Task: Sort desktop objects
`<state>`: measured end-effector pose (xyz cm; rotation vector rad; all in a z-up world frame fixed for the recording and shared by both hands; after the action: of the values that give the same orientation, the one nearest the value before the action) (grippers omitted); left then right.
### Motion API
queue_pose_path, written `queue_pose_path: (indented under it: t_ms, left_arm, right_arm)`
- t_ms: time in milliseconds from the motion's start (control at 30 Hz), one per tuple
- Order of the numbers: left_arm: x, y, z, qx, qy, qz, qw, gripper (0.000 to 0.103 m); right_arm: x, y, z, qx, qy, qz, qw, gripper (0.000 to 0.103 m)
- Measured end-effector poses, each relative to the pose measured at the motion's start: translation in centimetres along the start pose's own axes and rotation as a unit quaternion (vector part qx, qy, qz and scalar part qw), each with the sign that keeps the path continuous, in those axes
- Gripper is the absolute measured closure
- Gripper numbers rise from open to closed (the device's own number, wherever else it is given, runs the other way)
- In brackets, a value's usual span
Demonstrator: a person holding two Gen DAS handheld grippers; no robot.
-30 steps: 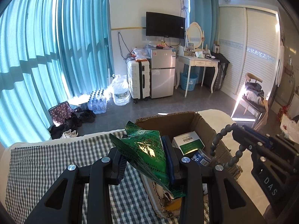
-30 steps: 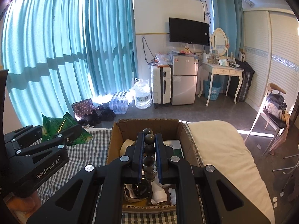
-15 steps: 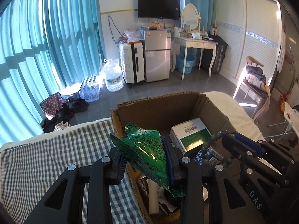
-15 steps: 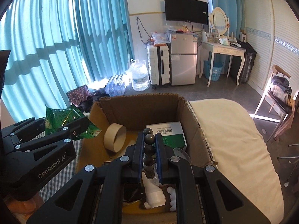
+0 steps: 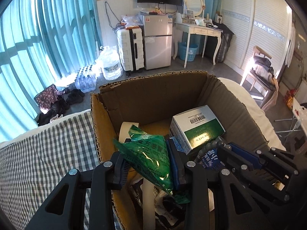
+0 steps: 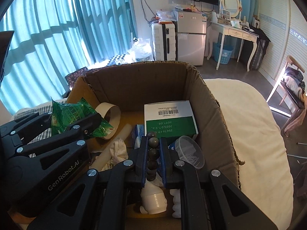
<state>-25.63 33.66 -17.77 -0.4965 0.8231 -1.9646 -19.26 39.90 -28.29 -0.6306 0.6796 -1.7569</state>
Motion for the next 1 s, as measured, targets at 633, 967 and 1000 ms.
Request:
queue_pose_path:
  t_ms: [633, 967, 1000]
  left_arm:
    - [0.8, -2.1, 4.6, -0.032, -0.012, 0.011, 0.9993, 0.057]
    - [2.3, -3.6, 9.7, -0.066, -0.027, 0.018, 0.9973, 0.05]
    - [2.5, -3.8, 10.3, -0.07, -0.028, 0.019, 0.997, 0.046]
  right_arm:
    - [0.5, -1.4, 3.5, -0.041, 0.011, 0.004, 0.999, 0.087]
    - [1.0, -3.2, 7.7, -0.082, 0.012, -0.004, 0.997, 0.052]
    - [1.2, -3.5, 8.4, -0.089, 0.014, -0.002, 0.996, 0.042]
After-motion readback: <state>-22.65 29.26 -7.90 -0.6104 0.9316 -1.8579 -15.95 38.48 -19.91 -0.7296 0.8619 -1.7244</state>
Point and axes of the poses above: each gripper's, at about its wrist camera, not at the fingertips, and z roughly against the way its jaws point, x to its left, y to its underside, the point moved 9 cm from there along -z, roughly the way its jaws point, and after that the axes turned 5 degrees about -x, right-handed, at the moved point
